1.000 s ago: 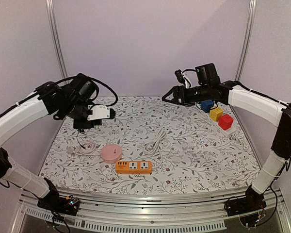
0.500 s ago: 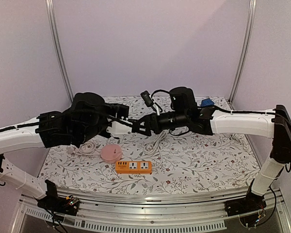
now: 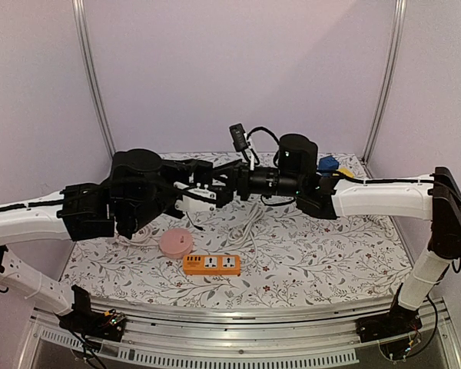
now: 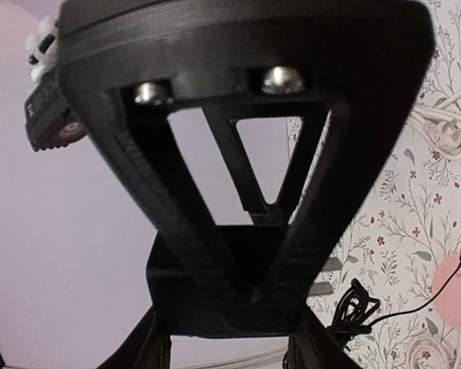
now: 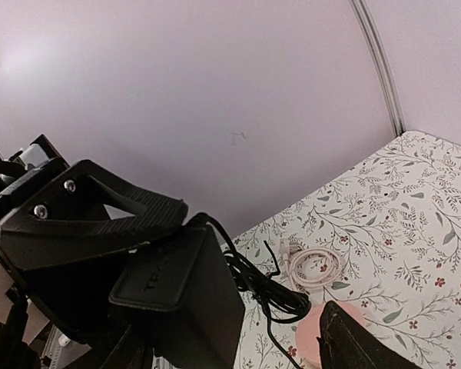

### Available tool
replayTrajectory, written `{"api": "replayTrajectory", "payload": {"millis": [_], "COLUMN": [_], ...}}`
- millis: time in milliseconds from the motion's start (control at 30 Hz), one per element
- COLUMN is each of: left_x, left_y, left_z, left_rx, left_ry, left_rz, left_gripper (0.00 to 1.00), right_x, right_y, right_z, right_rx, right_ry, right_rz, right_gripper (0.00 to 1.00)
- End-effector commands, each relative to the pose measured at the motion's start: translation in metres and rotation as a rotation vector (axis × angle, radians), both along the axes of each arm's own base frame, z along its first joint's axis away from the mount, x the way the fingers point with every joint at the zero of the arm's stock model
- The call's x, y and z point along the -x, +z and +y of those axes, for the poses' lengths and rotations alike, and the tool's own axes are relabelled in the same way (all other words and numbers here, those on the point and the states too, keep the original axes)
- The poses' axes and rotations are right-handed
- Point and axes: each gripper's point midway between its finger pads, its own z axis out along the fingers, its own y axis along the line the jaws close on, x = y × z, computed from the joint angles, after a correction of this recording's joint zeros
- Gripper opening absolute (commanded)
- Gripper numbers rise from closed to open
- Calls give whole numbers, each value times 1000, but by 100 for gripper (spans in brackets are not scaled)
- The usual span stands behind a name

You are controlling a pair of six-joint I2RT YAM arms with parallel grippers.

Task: Insert the plug

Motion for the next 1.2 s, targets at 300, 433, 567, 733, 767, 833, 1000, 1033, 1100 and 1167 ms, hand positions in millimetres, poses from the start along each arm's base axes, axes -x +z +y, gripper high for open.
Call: {"api": "replayTrajectory", "payload": {"millis": [300, 433, 567, 733, 767, 833, 1000, 1033, 1100, 1167], "left_x": [9, 9, 9, 19, 24, 37, 69, 74, 80, 80], "left_y": [4, 7, 8, -15, -26, -44, -44, -40, -34, -25], "left_z": [-6, -4, -4, 0, 3, 11, 15, 11, 4, -3], "left_rx": [63, 74, 76, 38, 25, 25, 240, 279, 309, 339], "left_ry": [-28, -21, -23, -49, -57, -63, -66, -79, -104, -111], "left_rz": [30, 25, 21, 138, 199, 346, 789, 842, 892, 910], "left_gripper": [0, 0, 0, 93, 99, 99, 99, 100, 97, 96], "right_x": [5, 6, 8, 15, 16, 22, 50, 55, 65, 72], "right_y": [19, 9, 0, -6, -9, -14, -10, -12, -14, -15], "right_z": [10, 10, 9, -3, -7, -16, -37, -40, -42, -41], "right_rx": [-90, -49, 17, 104, 129, 174, 191, 198, 205, 205], "right_ry": [60, 65, 70, 76, 75, 82, 160, 171, 194, 204], "right_rz": [-62, -51, -67, -136, -159, -227, -443, -496, -575, -663], "right_gripper": [32, 33, 2, 0, 0, 0, 0, 0, 0, 0]}}
